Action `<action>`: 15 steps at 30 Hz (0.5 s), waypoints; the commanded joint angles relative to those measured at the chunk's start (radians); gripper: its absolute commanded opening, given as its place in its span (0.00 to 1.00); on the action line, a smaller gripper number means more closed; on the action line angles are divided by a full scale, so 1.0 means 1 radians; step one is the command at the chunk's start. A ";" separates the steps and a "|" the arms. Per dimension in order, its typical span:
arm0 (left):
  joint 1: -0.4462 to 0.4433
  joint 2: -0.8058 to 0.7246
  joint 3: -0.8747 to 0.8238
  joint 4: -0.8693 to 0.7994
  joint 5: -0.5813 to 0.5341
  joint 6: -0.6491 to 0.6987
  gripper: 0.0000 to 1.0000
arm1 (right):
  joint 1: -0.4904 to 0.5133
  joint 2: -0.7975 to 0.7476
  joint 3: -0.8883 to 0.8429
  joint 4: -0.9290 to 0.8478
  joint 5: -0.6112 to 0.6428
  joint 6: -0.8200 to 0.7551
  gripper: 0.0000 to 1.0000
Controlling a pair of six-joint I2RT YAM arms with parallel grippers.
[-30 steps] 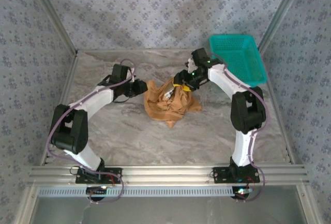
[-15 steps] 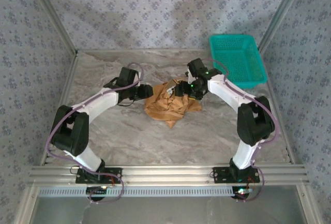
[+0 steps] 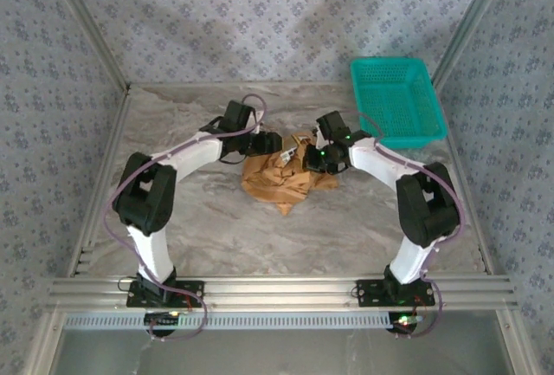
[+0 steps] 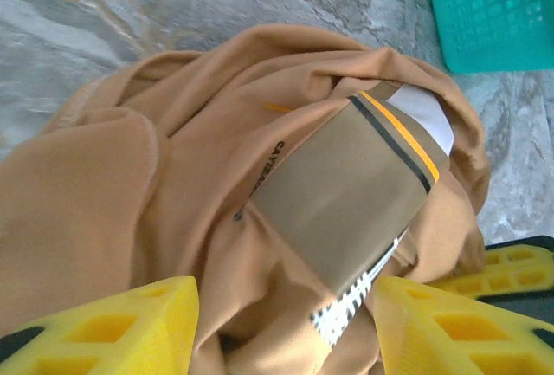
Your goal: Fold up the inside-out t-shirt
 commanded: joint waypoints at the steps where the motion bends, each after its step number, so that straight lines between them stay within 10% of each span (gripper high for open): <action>1: -0.017 0.074 0.084 0.029 0.100 0.015 0.59 | 0.011 -0.018 -0.019 0.053 -0.048 -0.001 0.00; 8: -0.058 0.164 0.153 -0.018 0.098 0.043 0.57 | -0.008 -0.031 0.000 0.033 -0.052 0.013 0.00; 12: -0.047 0.145 0.152 -0.033 0.105 0.048 0.00 | -0.029 -0.036 0.000 0.016 -0.049 0.004 0.00; 15: -0.011 0.072 0.170 -0.063 0.112 0.023 0.00 | -0.071 -0.048 -0.033 0.011 -0.047 -0.012 0.00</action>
